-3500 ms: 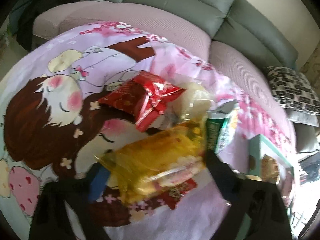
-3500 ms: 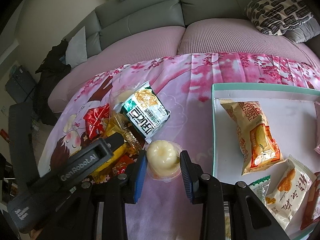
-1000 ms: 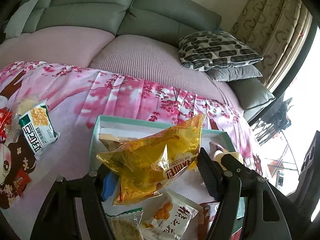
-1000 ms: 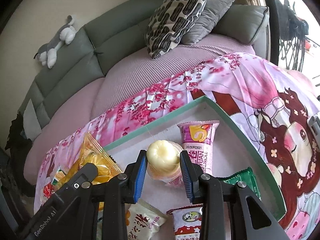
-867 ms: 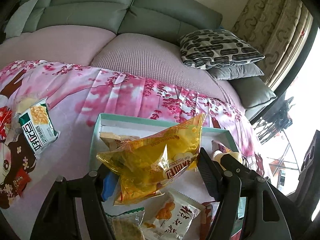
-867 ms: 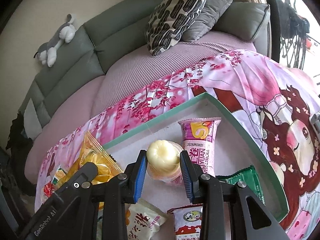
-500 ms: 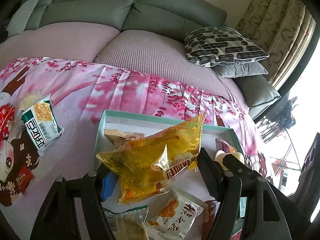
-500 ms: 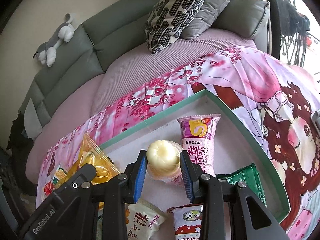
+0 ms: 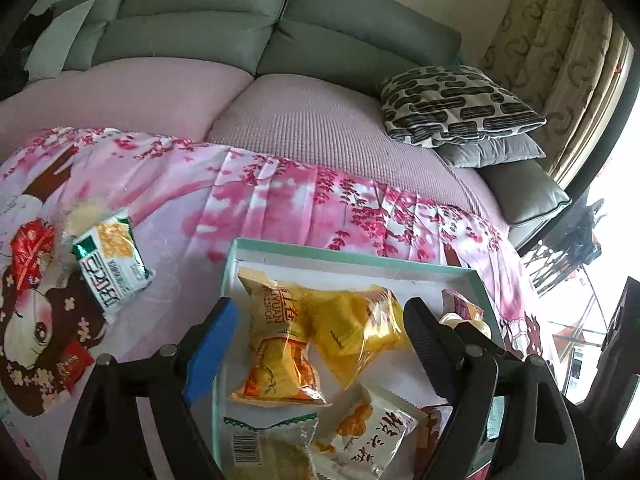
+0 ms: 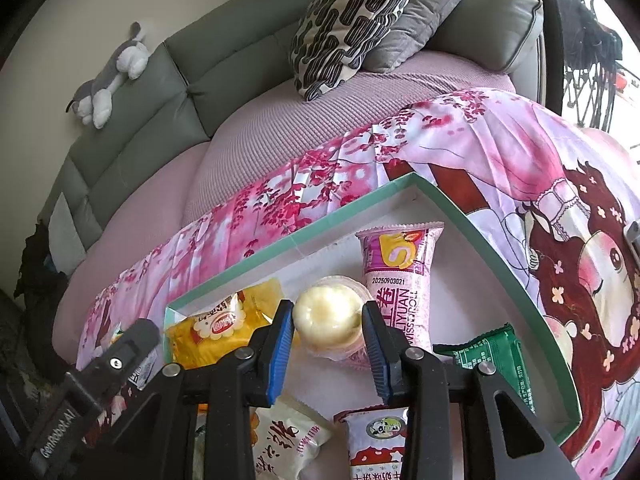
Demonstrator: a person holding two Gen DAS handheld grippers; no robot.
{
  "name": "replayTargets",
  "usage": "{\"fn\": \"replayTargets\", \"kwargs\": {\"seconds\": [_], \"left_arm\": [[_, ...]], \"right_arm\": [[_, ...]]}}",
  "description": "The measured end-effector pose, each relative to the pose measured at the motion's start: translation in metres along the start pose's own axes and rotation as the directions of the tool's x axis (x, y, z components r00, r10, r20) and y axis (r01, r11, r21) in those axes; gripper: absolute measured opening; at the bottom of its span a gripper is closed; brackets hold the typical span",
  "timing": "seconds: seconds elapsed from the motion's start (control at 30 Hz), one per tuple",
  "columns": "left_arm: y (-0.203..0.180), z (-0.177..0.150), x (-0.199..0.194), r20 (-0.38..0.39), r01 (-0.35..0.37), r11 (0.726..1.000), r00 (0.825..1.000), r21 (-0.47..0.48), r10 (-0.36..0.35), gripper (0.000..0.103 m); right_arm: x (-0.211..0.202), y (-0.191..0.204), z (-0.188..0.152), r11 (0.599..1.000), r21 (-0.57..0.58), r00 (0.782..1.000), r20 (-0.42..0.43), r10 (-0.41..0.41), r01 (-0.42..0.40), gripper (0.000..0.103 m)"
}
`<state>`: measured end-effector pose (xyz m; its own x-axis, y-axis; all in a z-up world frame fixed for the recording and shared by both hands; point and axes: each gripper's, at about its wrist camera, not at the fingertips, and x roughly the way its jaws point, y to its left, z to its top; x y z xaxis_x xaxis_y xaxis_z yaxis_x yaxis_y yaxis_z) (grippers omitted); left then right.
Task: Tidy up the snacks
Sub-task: 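Open both tools over the tray to release the cake and bread bag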
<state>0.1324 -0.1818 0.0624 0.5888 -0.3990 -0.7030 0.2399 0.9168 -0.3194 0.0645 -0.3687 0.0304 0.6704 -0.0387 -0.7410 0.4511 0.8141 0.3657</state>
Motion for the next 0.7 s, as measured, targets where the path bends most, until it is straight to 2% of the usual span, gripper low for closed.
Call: {"fn": "replayTargets", "kwargs": {"seconds": [0.03,0.07,0.1,0.17,0.27,0.37,0.43,0.53,0.57,0.6,0.7], "left_arm": [[0.001,0.001,-0.002,0.006,-0.01,1.0,1.0,0.0,0.01,0.086],[0.003,0.001,-0.004,0.013,-0.03,1.0,0.999,0.0,0.03,0.087],[0.004,0.002,-0.006,0.017,-0.048,0.999,0.999,0.0,0.048,0.091],[0.008,0.003,-0.01,0.034,-0.102,0.995,0.994,0.004,0.102,0.095],[0.015,0.005,-0.017,0.061,-0.181,0.983,0.982,0.007,0.18,0.095],[0.025,0.007,-0.023,0.081,-0.255,0.967,0.964,-0.004,0.255,0.095],[0.033,0.007,-0.023,0.09,-0.324,0.946,0.942,-0.01,0.324,0.095],[0.046,0.006,-0.021,0.099,-0.43,0.902,0.898,-0.014,0.43,0.096],[0.051,0.006,-0.02,0.104,-0.474,0.881,0.875,-0.014,0.472,0.098],[0.055,0.006,-0.021,0.109,-0.5,0.866,0.86,-0.014,0.498,0.102],[0.064,0.005,-0.023,0.13,-0.574,0.819,0.811,-0.01,0.57,0.103]], "right_arm": [[0.0,0.0,0.0,1.0,-0.003,1.0,-0.003,0.0,0.0,0.05],[0.001,0.001,0.0,1.0,-0.007,1.0,-0.006,0.002,-0.002,0.053],[0.001,0.003,0.0,1.0,-0.015,1.0,-0.011,0.002,-0.002,0.06],[0.002,0.007,-0.001,0.999,-0.04,1.0,-0.015,-0.019,0.018,0.062],[0.003,0.011,-0.002,0.997,-0.07,0.999,-0.023,-0.034,0.032,0.063],[0.005,0.015,-0.002,0.995,-0.091,0.999,-0.028,-0.039,0.036,0.072],[0.006,0.018,-0.002,0.993,-0.109,0.998,-0.022,-0.053,0.05,0.085],[0.006,0.021,-0.002,0.99,-0.13,0.998,-0.017,-0.063,0.06,0.098],[0.007,0.021,-0.002,0.989,-0.134,0.998,-0.017,-0.064,0.061,0.1],[0.007,0.022,-0.002,0.989,-0.137,0.998,-0.017,-0.066,0.063,0.103],[0.007,0.022,-0.002,0.986,-0.147,0.997,-0.007,-0.079,0.077,0.103]]}}
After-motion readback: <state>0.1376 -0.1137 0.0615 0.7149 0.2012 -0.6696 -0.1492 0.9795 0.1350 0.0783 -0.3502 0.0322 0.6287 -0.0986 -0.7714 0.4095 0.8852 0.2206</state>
